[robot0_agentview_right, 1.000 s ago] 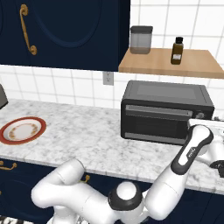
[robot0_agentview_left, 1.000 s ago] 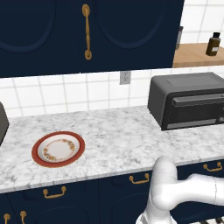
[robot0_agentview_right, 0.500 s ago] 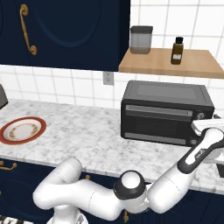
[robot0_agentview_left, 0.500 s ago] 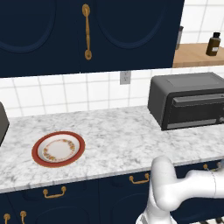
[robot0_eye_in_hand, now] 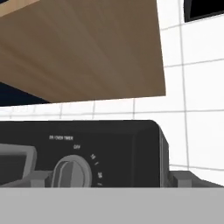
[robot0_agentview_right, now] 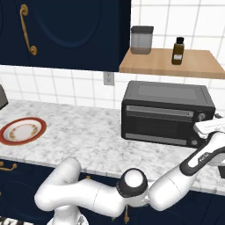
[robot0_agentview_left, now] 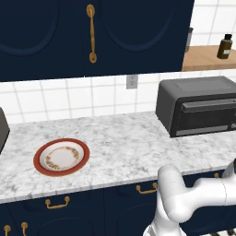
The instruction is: Pick up the kebab skewer and baguette bread, and place them inside the toaster oven. Close the toaster oven door and start by setting the timer.
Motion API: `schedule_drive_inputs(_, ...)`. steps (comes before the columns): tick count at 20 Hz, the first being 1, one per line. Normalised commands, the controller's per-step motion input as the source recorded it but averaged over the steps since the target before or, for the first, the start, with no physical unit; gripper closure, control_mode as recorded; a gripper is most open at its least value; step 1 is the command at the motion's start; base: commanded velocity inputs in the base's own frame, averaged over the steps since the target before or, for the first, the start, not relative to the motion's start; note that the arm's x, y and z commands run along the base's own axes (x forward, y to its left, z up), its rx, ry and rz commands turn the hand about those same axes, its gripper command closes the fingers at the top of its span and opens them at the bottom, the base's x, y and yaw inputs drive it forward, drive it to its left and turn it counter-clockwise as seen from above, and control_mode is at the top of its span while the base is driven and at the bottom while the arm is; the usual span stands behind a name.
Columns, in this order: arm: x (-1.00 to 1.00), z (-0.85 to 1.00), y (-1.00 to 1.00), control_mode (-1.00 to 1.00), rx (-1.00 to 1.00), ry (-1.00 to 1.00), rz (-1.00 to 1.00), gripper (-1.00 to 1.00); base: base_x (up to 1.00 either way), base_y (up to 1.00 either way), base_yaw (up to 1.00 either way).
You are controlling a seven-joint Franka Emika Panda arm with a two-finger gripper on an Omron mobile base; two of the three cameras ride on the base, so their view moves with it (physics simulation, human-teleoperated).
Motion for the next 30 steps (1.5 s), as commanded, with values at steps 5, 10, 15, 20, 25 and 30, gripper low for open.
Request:
schedule_drive_inputs(5, 0.00, -0.04, 0.00, -1.00, 0.00, -0.03, -0.20, -1.00, 0.00, 0.00, 0.00)
schedule_drive_inputs(10, -0.01, -0.06, 0.04, -1.00, -0.02, -0.01, -0.29, -1.00, 0.00, 0.00, 0.00)
schedule_drive_inputs(15, -0.07, -0.03, 0.20, -1.00, -0.01, 0.00, -0.30, -1.00, 0.00, 0.00, 0.00)
schedule_drive_inputs(20, 0.00, -0.10, 0.09, -1.00, 0.00, 0.00, -0.29, -1.00, 0.00, 0.00, 0.00)
schedule_drive_inputs(25, 0.25, -0.01, 0.07, -1.00, 0.00, 0.00, -0.21, -1.00, 0.00, 0.00, 0.00)
schedule_drive_inputs(30, 0.09, 0.00, -0.34, -1.00, 0.00, 0.00, -0.15, -1.00, 0.00, 0.00, 0.00)
